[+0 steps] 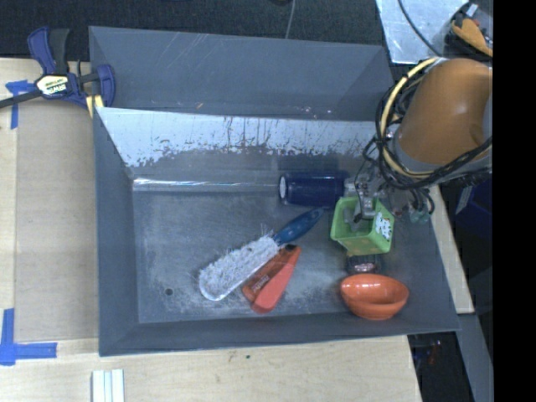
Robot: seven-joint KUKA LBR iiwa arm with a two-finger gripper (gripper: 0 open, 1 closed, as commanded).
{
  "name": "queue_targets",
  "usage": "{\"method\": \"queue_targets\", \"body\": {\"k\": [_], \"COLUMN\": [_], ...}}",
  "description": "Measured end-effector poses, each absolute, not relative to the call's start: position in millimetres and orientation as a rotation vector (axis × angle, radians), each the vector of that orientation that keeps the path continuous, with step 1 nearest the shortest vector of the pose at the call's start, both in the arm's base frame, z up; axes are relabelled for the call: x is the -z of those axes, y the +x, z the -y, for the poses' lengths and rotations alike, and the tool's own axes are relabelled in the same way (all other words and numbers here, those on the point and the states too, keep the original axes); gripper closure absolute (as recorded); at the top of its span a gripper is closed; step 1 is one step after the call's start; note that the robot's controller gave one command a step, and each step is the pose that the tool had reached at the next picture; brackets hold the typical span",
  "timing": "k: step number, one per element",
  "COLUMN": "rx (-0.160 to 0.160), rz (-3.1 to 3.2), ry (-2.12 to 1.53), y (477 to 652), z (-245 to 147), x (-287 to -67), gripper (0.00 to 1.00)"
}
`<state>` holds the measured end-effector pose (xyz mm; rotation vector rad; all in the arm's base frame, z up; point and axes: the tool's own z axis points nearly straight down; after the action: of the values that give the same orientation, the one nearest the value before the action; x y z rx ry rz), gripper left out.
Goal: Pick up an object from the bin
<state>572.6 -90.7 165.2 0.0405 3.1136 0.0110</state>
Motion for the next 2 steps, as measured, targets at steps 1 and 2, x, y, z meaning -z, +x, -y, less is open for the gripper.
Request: {"method": "queue_targets", "body": {"k": [1, 2], "rx": [-0.009, -0.002], "rz": [-3.114, -3.109], "ry": [-0.011, -0.023], "y": [584.0, 592.9], "z": [102.9, 88.6], "x": [-172.0, -159.4], "gripper": [1.0, 1.0]}}
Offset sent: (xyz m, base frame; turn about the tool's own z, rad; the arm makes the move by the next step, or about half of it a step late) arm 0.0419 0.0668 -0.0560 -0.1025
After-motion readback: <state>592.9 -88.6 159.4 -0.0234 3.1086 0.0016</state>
